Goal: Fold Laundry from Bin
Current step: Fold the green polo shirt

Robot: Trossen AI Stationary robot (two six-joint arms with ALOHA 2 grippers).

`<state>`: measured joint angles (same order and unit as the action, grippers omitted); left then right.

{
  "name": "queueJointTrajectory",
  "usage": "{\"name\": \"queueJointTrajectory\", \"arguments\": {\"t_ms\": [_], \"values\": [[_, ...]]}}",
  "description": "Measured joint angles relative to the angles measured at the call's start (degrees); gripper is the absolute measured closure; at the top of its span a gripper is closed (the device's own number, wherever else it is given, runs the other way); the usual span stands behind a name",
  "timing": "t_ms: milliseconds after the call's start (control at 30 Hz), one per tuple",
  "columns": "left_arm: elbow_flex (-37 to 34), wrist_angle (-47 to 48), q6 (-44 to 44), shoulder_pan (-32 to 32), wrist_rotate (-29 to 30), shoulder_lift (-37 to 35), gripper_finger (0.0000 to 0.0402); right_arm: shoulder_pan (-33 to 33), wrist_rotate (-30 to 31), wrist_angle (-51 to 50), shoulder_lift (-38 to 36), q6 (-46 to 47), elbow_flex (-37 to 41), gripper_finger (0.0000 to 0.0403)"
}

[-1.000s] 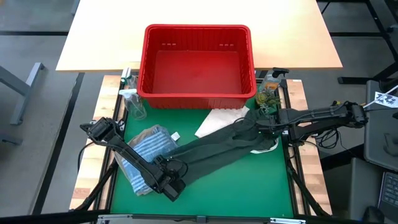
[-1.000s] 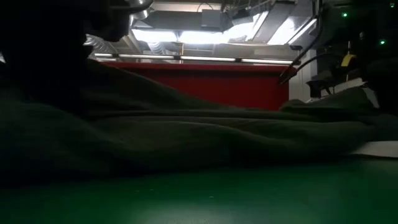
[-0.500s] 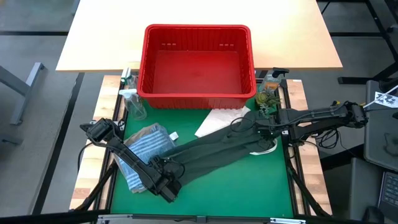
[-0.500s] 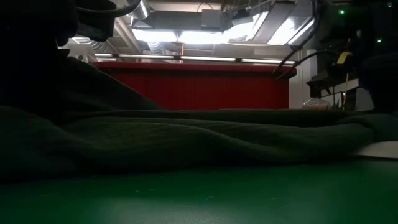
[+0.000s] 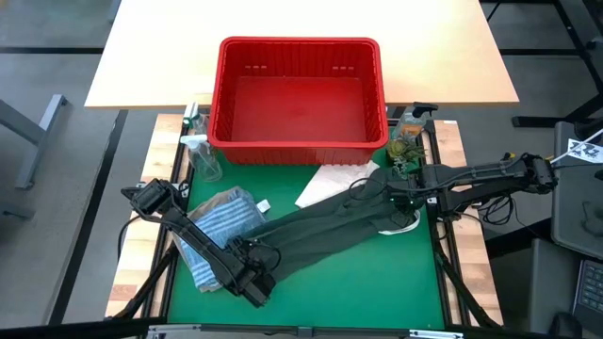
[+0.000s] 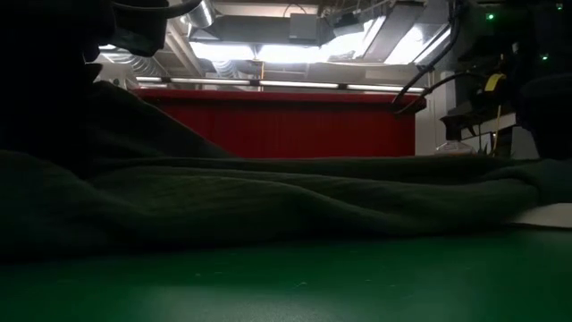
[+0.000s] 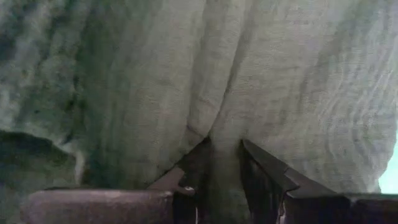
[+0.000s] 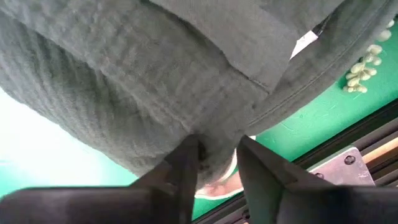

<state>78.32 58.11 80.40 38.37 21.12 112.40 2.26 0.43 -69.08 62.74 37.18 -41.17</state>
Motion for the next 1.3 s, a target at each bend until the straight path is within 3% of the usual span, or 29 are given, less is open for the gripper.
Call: {"name": "queueJointTrajectory", "arguments": {"t_ms": [167,367,467,733,1300], "values": [[0.0,-0.3,0.0,-0.3,0.0,0.0,0.0321,0.0,-0.3,-3.9,0.0,-0.2,-2.3,0.0264],[0.1,-0.2,0.0,-0.4,0.1,0.0,0.0321,0.0,8.0,-8.9,0.0,-1.1,-10.0,0.0260],[0.1,-0.2,0.0,-0.4,0.2,0.0,0.0321,0.0,9.3,-2.6,0.0,-4.3,-11.9,0.0260],[0.1,-0.3,0.0,-0.4,0.2,0.0,0.0321,0.0,6.8,26.8,3.0,-11.4,-9.7,0.0260],[0.1,-1.6,0.0,-0.4,0.5,0.0,0.0321,0.0,-4.1,37.2,21.8,-19.9,-9.6,0.0260]]}}
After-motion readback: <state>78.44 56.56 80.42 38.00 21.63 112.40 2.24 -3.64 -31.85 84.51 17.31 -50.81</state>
